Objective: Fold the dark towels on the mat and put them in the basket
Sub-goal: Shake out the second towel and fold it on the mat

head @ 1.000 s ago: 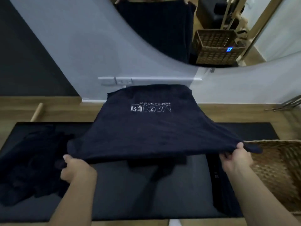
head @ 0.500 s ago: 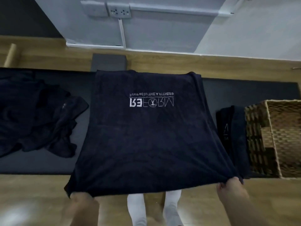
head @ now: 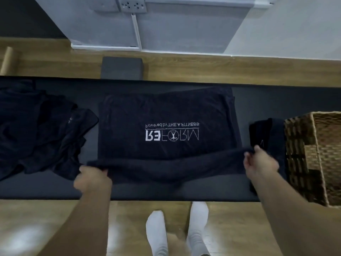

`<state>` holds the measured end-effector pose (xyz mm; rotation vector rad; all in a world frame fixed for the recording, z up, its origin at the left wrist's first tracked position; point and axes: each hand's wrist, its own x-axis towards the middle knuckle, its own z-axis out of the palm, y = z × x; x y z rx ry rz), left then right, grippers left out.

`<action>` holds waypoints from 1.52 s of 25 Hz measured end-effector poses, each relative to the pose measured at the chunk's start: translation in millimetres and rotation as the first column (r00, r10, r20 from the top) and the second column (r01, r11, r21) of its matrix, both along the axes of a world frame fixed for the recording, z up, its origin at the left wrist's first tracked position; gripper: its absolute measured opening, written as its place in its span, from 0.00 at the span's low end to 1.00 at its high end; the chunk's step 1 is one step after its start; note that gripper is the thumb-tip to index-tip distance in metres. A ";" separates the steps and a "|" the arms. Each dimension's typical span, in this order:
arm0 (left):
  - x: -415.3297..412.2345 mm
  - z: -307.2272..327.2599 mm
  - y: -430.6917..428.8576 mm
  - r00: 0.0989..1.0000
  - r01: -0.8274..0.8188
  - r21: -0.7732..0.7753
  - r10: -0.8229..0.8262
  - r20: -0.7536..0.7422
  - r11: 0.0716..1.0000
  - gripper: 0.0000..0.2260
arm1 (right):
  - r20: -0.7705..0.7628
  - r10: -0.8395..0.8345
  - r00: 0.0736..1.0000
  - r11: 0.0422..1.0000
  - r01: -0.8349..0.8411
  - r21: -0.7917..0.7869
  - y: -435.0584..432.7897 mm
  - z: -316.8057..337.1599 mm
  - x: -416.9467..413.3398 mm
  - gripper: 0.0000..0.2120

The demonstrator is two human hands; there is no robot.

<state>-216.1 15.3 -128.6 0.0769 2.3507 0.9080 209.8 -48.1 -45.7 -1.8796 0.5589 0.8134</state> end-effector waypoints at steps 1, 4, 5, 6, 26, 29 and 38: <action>17.9 10.8 22.9 0.912 -0.362 0.264 0.282 0.298 0.894 0.19 | -0.029 0.058 0.998 0.998 -0.057 0.030 32.7 -3.6 6.9 0.03; 28.6 9.2 85.4 0.851 -0.436 0.353 0.250 0.462 0.828 0.19 | 0.041 0.171 0.984 0.983 -0.174 0.065 101.7 -29.7 29.8 0.08; 28.5 2.2 106.8 0.850 -0.398 0.363 0.190 0.491 0.842 0.19 | 0.039 0.201 0.979 0.976 -0.203 0.077 118.0 -38.6 33.6 0.08; 26.3 -7.1 127.1 0.841 -0.372 0.356 0.149 0.519 0.857 0.19 | 0.033 0.235 0.971 0.967 -0.237 0.094 131.8 -52.1 38.4 0.08; 55.3 -146.5 8.3 0.920 -0.190 -0.143 0.227 0.320 0.971 0.31 | -0.213 0.181 0.960 0.966 -0.215 -0.147 10.3 -241.3 -1.2 0.26; 41.2 -149.7 22.7 0.947 -0.139 0.002 0.132 0.292 0.990 0.22 | -0.201 0.145 0.969 0.973 -0.177 -0.148 18.3 -236.6 -1.4 0.16; 12.9 -150.7 0.8 0.895 -0.111 -0.045 0.120 0.430 0.993 0.20 | -0.311 0.932 -0.185 -0.277 -0.917 -0.285 43.6 -200.7 -97.6 0.12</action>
